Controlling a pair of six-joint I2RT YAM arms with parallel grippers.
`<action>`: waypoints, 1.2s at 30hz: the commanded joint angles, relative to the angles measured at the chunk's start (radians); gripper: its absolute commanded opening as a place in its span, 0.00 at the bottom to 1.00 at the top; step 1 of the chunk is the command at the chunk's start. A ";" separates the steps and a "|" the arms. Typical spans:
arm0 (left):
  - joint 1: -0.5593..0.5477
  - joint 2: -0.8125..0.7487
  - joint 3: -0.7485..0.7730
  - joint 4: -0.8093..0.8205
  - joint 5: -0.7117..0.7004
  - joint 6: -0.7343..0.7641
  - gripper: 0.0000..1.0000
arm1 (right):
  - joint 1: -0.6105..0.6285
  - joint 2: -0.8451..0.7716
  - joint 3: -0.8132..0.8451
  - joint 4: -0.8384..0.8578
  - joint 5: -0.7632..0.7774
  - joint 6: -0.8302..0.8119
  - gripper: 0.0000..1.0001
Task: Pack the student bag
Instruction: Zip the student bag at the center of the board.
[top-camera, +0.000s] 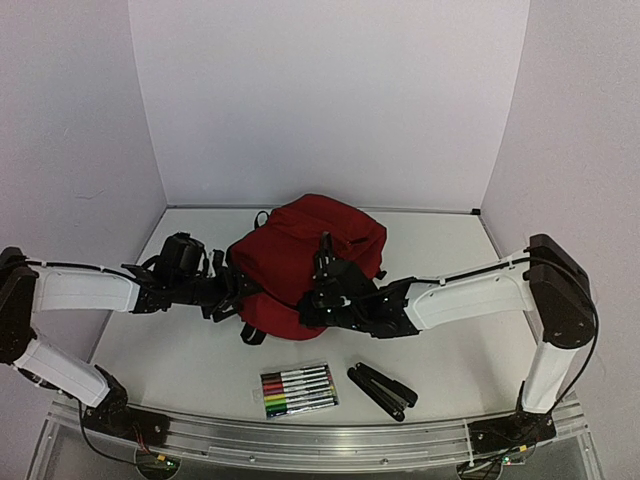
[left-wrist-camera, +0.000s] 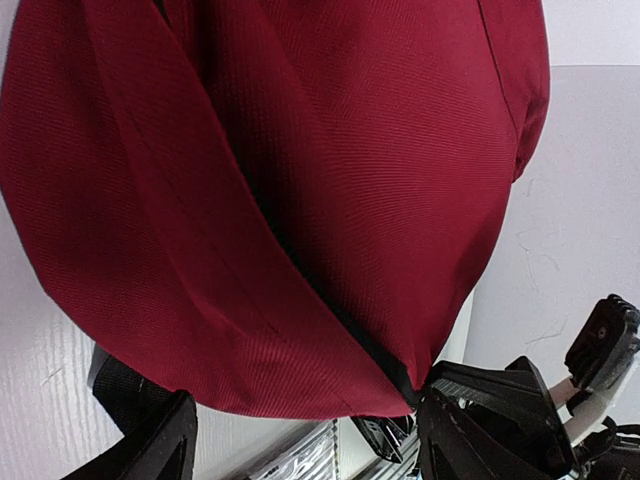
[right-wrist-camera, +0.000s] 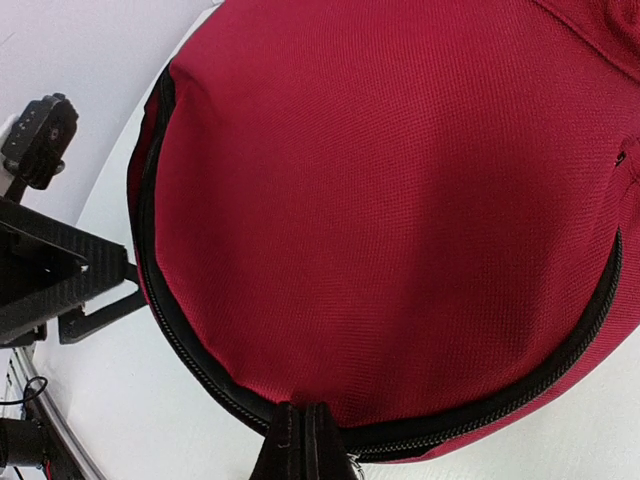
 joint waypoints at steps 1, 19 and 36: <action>-0.050 0.058 0.057 0.117 -0.049 -0.038 0.75 | 0.010 -0.002 0.013 0.032 0.020 0.003 0.00; -0.088 0.233 0.172 0.116 -0.139 -0.018 0.66 | 0.014 -0.018 -0.010 0.034 0.033 0.000 0.00; 0.021 0.099 0.031 0.174 -0.109 -0.021 0.00 | -0.011 -0.151 -0.126 -0.019 0.114 0.004 0.00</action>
